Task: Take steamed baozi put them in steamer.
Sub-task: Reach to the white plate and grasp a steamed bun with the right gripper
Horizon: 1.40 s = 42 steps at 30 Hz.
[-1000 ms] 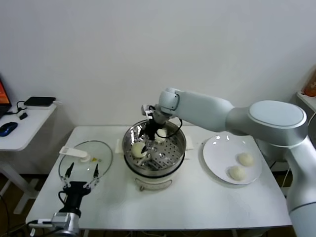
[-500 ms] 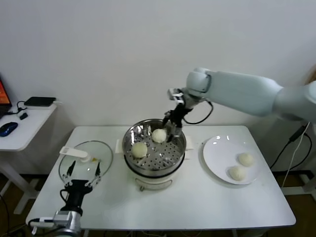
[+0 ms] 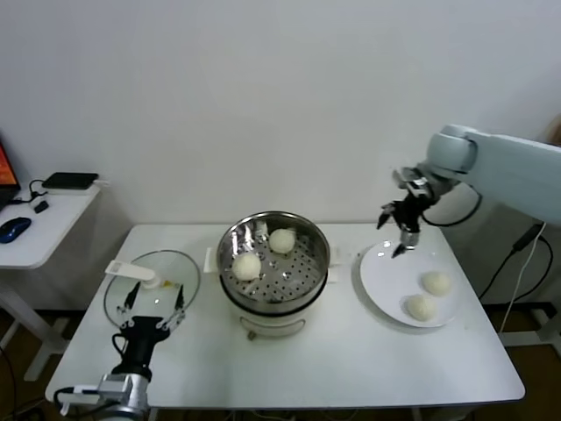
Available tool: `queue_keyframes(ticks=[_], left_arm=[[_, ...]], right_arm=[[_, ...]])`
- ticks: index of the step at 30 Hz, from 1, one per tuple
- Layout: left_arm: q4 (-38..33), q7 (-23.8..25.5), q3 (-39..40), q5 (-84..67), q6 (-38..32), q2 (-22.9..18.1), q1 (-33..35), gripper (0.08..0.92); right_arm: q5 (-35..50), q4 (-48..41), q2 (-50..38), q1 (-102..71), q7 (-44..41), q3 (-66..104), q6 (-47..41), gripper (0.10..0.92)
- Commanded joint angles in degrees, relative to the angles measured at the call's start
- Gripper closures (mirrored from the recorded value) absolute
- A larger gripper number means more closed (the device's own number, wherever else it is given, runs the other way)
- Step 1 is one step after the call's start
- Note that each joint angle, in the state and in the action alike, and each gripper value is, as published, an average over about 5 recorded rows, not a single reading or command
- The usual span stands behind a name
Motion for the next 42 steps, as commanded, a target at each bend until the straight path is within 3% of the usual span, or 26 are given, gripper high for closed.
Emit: queue_keyframes(ticks=[1,18,42], left_arm=[[-0.72,0.06,0.23,-0.90,-0.61,-0.15,0.38,0.177],[-0.42,0.01,-0.60,-0.66,-0.45,-0.48,1.05,0.177],[0.79,-0.15,-0.75,-0.24,-0.45,-0.94,0.70,0.177]], right_arm=[[-13.52,0.54,-9.14,-10.18,-0.94,5.01,2.05,0.203],[-19.46,-4.33,-8.45,-26.57,2.49,16.78,3.24,0.203],[-21.36,-12.54,-1.57,-33.61,3.47,24.49,3.29,0.203]])
